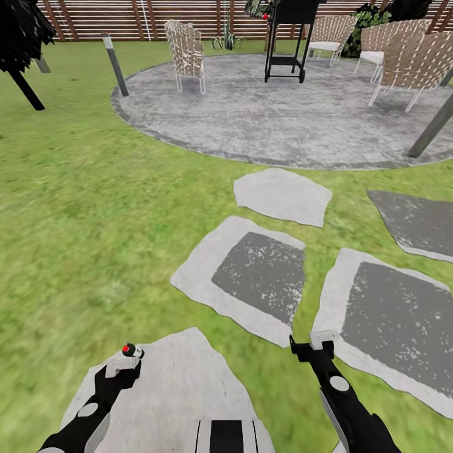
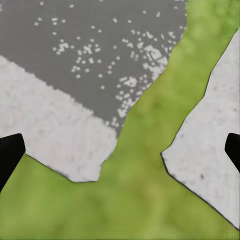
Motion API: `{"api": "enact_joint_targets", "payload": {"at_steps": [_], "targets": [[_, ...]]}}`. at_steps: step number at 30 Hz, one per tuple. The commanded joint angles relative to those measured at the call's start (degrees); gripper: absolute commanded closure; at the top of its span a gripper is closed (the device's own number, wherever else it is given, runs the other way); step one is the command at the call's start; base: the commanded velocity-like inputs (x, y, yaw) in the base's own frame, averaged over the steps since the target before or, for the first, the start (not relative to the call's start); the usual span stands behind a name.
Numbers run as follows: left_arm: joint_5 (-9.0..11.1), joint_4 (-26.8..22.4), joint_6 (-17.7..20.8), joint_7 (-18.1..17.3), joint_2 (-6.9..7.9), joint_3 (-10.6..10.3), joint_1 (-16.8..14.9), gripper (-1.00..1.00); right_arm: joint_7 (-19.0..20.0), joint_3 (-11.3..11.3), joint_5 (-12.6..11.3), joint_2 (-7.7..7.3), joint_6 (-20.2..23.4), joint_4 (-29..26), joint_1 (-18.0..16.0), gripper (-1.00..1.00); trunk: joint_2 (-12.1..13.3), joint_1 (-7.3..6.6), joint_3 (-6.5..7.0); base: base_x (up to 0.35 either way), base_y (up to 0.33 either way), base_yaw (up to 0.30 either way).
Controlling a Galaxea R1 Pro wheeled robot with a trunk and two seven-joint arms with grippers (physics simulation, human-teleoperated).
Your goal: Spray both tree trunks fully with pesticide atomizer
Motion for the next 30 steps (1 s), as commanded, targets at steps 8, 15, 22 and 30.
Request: {"api": "enact_joint_targets", "payload": {"at_steps": [8,15,22,30], "targets": [[0.0,0.0,0.0,0.0,0.02,0.0,0.0,-1.0,0.0,0.0,0.0,0.0,0.0,0.0,0.0,-1.0,0.0,0.0,0.0,0.188,0.0,0.0],[0.0,0.0,0.0,0.0,0.06,0.0,0.0,-1.0,0.0,0.0,0.0,0.0,0.0,-0.1,0.1,-1.0,0.0,0.0,0.0,0.01,0.0,0.0],[0.0,0.0,-0.1,0.0,0.06,0.0,0.0,-1.0,0.0,0.0,0.0,-0.02,0.0,-0.1,0.0,-1.0,0.0,0.0,0.0,0.0,0.0,0.0],[0.0,0.0,-0.1,0.0,0.07,0.0,0.0,-1.0,0.0,0.0,-0.1,0.0,0.0,-0.1,0.0,-1.0,-0.1,0.18,-1.94,0.0,0.0,0.0]]}}
